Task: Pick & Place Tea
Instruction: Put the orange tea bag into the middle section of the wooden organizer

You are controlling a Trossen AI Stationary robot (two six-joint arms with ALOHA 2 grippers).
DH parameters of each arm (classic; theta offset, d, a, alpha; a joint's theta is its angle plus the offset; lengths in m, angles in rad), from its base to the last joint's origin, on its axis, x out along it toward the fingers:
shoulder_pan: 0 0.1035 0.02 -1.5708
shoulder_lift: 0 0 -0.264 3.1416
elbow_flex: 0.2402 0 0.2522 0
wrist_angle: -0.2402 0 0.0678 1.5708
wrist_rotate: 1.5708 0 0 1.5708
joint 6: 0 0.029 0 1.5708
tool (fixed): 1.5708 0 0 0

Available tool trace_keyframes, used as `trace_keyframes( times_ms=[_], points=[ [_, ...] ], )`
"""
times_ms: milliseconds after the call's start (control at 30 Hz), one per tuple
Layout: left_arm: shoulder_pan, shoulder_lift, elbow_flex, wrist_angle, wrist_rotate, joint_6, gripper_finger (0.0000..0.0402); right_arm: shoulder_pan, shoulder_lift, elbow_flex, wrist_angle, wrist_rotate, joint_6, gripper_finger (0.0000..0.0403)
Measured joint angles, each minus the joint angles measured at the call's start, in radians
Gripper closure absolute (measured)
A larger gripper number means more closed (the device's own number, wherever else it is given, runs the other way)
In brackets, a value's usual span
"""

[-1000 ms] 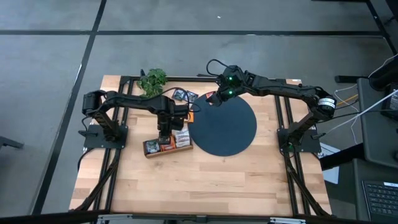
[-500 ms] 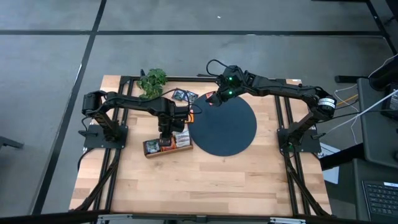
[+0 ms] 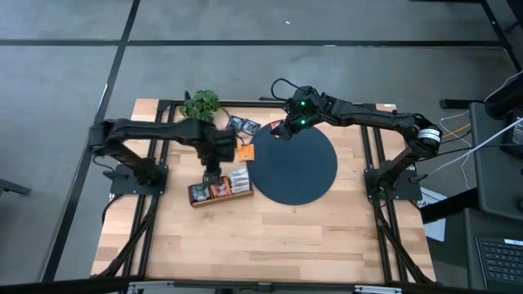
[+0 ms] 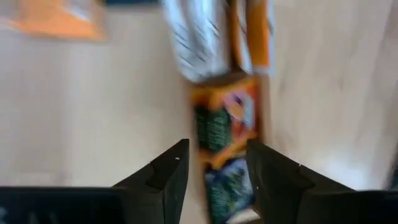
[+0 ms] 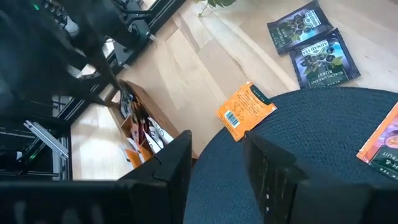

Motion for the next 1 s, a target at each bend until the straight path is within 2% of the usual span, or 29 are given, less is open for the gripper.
trace_keyframes(
  times_ms=[167, 333, 433, 733, 867, 1000],
  points=[
    [0.104, -0.151, 0.000, 0.090, -0.094, -0.009, 0.0246, 0.000, 0.000, 0.000, 0.003, 0.009, -0.006, 0.0257],
    [0.257, -0.175, -0.044, 0.242, -0.078, -0.073, 0.0253, 0.001, 0.000, 0.000, -0.014, 0.061, -0.024, 0.0256],
    [0.304, -0.120, -0.057, 0.325, -0.037, -0.089, 0.0258, 0.002, 0.000, 0.000, -0.036, 0.077, -0.021, 0.0257],
    [0.298, 0.128, -0.059, 0.419, 0.003, -0.157, 0.0271, 0.074, 0.067, 0.000, -0.027, 0.077, 0.018, 0.0256],
    [0.307, 0.183, -0.059, 0.438, 0.006, -0.158, 0.0271, 0.111, 0.117, 0.000, 0.004, 0.083, -0.048, 0.0256],
    [0.309, 0.210, -0.059, 0.499, 0.006, -0.166, 0.0270, 0.147, 0.157, 0.000, 0.041, 0.140, -0.173, 0.0257]
  ],
)
